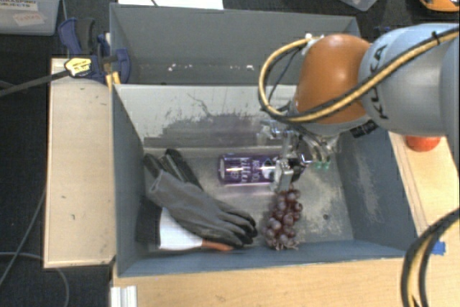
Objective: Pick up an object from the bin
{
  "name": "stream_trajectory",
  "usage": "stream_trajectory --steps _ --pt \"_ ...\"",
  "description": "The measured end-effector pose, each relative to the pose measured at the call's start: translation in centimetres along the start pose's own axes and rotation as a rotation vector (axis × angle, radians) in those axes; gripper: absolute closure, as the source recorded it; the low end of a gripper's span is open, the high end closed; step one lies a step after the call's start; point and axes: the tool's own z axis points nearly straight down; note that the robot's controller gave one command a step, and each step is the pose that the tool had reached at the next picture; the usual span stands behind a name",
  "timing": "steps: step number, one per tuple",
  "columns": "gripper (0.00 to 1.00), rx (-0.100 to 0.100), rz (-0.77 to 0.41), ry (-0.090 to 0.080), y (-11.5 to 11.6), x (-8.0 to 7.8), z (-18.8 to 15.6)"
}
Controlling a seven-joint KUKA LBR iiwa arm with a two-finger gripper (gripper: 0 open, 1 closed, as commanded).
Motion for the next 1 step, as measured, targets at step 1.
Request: stream_trajectory --steps 1 --pt "0.0 -0.002 0.28 0.022 1.76 0.23 3.43"
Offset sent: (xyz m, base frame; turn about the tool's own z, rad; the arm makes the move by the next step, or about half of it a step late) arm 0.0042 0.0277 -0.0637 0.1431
